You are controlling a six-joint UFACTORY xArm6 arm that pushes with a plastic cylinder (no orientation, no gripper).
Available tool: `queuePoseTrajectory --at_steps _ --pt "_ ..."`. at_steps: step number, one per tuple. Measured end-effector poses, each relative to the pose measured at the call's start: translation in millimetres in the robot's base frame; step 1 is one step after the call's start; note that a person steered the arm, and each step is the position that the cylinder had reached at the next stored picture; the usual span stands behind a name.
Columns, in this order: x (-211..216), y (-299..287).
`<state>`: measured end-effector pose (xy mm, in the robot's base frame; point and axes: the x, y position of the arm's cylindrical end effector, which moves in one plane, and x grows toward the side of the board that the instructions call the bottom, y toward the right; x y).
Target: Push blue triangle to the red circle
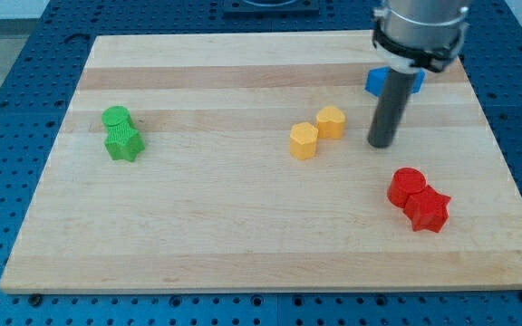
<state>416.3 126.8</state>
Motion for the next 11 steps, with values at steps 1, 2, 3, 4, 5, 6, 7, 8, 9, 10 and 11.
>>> queuePoseTrajectory --at_steps 1,2,3,4,5,6,7,8,9,10,11 --pt "-17 -27" --pt "-25 -28" --pt "-71 -29" --pt "-79 -29" --pt "-111 -21" --pt "-135 4" --pt "-144 37" --pt "-145 50" --pt "-130 50" --pt "-94 50" --pt "-80 50"
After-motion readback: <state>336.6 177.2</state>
